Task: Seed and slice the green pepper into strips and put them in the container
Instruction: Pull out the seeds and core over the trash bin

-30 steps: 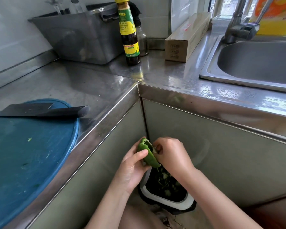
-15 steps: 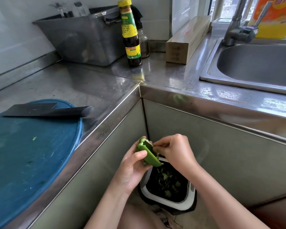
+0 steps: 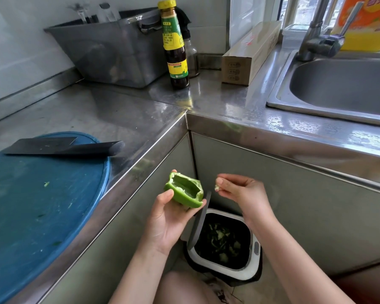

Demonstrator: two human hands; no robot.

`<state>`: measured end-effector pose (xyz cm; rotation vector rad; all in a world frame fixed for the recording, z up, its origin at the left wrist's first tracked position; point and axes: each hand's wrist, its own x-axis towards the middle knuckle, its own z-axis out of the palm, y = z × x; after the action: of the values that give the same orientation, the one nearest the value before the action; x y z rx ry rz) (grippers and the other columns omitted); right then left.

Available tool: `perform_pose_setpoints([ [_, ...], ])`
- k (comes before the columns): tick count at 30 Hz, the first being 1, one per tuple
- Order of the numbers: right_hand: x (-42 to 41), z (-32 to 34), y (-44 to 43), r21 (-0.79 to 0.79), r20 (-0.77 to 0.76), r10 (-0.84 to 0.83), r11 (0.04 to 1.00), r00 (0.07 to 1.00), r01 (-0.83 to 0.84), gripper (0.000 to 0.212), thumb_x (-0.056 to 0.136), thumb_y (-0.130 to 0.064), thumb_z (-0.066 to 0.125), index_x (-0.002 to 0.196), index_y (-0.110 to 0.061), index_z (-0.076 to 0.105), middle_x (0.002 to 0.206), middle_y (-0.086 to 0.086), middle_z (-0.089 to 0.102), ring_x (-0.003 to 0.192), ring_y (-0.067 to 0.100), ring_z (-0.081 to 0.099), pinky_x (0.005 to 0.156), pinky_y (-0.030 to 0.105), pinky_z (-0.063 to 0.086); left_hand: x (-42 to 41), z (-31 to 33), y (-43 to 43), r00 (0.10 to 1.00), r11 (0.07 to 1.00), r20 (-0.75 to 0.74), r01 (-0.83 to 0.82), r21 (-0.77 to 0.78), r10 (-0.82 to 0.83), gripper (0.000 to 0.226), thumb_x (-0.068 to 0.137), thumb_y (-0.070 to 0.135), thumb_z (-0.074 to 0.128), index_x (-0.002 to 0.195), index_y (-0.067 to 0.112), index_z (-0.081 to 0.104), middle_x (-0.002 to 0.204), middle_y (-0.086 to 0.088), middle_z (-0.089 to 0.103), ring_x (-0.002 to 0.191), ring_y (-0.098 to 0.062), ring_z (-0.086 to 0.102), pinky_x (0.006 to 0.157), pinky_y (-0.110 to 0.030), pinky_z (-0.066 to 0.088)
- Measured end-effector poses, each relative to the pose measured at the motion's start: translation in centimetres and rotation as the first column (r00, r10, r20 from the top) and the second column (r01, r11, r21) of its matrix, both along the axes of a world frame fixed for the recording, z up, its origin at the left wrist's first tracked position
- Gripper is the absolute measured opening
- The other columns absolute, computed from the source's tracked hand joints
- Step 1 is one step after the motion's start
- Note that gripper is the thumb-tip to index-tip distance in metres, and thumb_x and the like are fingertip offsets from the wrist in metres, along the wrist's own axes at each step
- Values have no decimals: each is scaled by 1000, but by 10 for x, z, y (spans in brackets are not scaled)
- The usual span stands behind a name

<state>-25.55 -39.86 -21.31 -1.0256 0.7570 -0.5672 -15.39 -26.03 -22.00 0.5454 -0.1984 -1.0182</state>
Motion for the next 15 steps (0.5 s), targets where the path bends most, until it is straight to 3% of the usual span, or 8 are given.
perform_pose_setpoints([
  [3, 2, -8, -3, -195, -142, -2, 981, 990, -26, 5, 81, -16, 71, 84, -14, 75, 72, 0, 74, 71, 12, 69, 69, 20, 56, 4, -2, 6, 998, 999, 45, 40, 17, -41, 78, 45, 14, 90, 118, 28, 63, 119, -13, 63, 109, -32, 62, 95, -61, 41],
  [5, 3, -11, -3, -378, -259, -5, 921, 966, -96, 7, 81, -20, 73, 86, -18, 76, 79, -9, 73, 76, 2, 67, 71, 9, 49, 4, -3, 7, 995, 998, 72, 61, 17, -62, 82, 47, 9, 88, 122, 28, 60, 124, -14, 60, 111, -33, 60, 95, -57, 44],
  [7, 4, -11, -3, -486, -315, -23, 862, 949, -140, 7, 78, -18, 75, 84, -18, 77, 80, -12, 70, 76, -6, 63, 64, -1, 42, 5, -5, 7, 994, 998, 87, 65, 10, -66, 79, 48, 4, 85, 120, 27, 61, 124, -16, 59, 111, -35, 59, 89, -53, 50],
  [9, 3, -9, -3, -541, -321, -43, 828, 946, -146, 4, 74, -16, 78, 77, -17, 77, 77, -11, 69, 73, -5, 62, 61, -1, 41, 6, -7, 8, 993, 998, 106, 61, 0, -60, 76, 48, 1, 82, 118, 26, 62, 124, -15, 59, 111, -36, 59, 88, -52, 51],
  [11, 3, -6, -1, -614, -312, -65, 775, 948, -149, 2, 75, -19, 78, 75, -18, 76, 74, -9, 70, 71, -4, 62, 61, 2, 42, 7, -9, 10, 991, 998, 118, 67, -16, -65, 76, 49, 1, 81, 118, 25, 62, 124, -13, 60, 113, -35, 58, 97, -53, 45],
  [15, 0, 5, 6, -819, -196, -9, 551, 981, -159, 7, 80, -16, 74, 86, -17, 76, 78, -5, 67, 72, 1, 61, 65, 6, 43, 9, -8, 12, 989, 995, 118, 99, -30, -95, 79, 51, 1, 80, 123, 24, 58, 124, -12, 59, 114, -32, 58, 100, -48, 40],
])
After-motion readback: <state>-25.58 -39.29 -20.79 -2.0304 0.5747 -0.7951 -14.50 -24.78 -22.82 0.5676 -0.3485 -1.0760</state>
